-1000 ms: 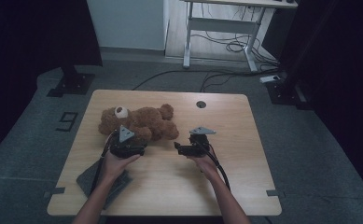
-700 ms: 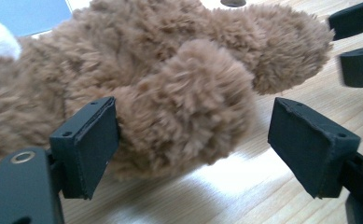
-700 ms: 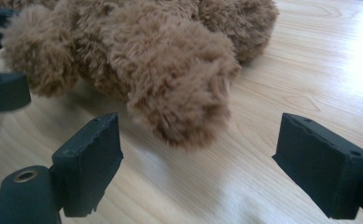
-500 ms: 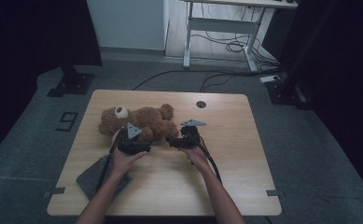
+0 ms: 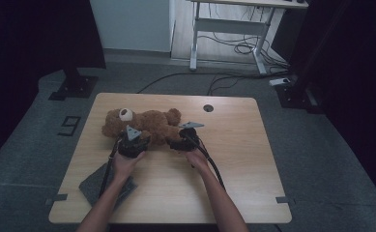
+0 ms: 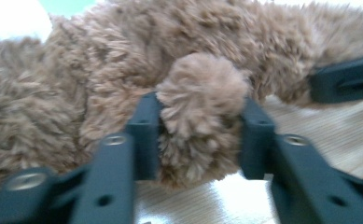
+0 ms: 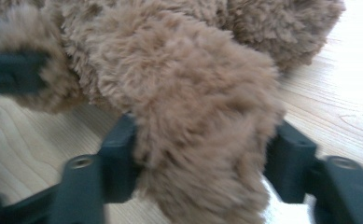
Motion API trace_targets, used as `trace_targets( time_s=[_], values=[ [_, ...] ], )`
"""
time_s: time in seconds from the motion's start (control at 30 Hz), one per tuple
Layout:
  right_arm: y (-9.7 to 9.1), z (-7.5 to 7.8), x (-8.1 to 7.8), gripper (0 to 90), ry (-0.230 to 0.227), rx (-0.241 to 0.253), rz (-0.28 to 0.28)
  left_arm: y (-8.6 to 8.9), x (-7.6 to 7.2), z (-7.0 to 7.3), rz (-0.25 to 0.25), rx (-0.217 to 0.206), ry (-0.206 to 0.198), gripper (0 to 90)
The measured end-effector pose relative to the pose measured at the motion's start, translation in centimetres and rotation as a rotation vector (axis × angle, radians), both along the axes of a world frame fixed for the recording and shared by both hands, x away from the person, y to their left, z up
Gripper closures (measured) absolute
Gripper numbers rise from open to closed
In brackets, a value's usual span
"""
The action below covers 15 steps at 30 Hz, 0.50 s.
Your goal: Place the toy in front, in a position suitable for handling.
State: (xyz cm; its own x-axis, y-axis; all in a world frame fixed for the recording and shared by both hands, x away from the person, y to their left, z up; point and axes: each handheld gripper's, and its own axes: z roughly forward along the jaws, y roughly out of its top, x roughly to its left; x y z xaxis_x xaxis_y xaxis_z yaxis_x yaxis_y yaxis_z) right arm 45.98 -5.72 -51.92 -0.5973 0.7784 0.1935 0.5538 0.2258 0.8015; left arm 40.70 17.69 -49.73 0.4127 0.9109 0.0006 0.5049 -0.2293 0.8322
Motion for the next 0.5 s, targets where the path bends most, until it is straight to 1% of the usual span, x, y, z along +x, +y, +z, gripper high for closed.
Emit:
trace_targets(
  time_s=[0.07,0.13,0.2,0.23,0.27,0.33,0.37,0.4,0.43,0.47,0.5],
  values=[
    [0.2,-0.2,0.1,48.7,-0.014,-0.023,-0.006,0.7,-0.1,0.2,-0.011,-0.062,-0.002,70.6],
    [0.1,-0.3,0.2,56.8,-0.016,-0.012,-0.030,1.2,-0.2,0.5,-0.030,-0.126,-0.010,73.1],
    [0.0,-0.1,0.1,60.7,-0.038,-0.014,-0.043,1.6,-0.3,0.9,-0.051,-0.177,-0.021,74.3],
    [0.0,0.0,0.0,61.6,-0.053,-0.025,-0.050,1.6,-0.4,1.2,-0.065,-0.193,-0.017,74.4],
    [-0.1,0.2,-0.1,62.5,-0.069,-0.031,-0.056,1.6,-0.5,1.4,-0.077,-0.196,-0.017,74.3],
    [-0.5,0.7,-0.3,63.7,-0.103,-0.022,-0.069,1.3,-0.7,1.9,-0.095,-0.202,-0.029,74.4],
    [-0.5,0.7,-0.3,63.7,-0.103,-0.022,-0.069,1.3,-0.7,1.9,-0.095,-0.202,-0.029,74.5],
    [-1.1,1.4,-0.5,64.6,-0.123,-0.009,-0.085,1.0,-1.0,2.6,-0.106,-0.208,-0.051,74.8],
    [-1.1,1.4,-0.5,64.6,-0.123,-0.009,-0.085,1.0,-1.0,2.6,-0.106,-0.208,-0.051,75.2],
    [-1.7,1.9,-0.8,65.1,-0.143,-0.007,-0.094,0.9,-1.2,3.0,-0.110,-0.212,-0.062,75.7],
    [-2.0,2.1,-1.0,65.2,-0.149,-0.006,-0.100,0.5,-1.5,3.7,-0.125,-0.209,-0.081,76.1]
  ],
)
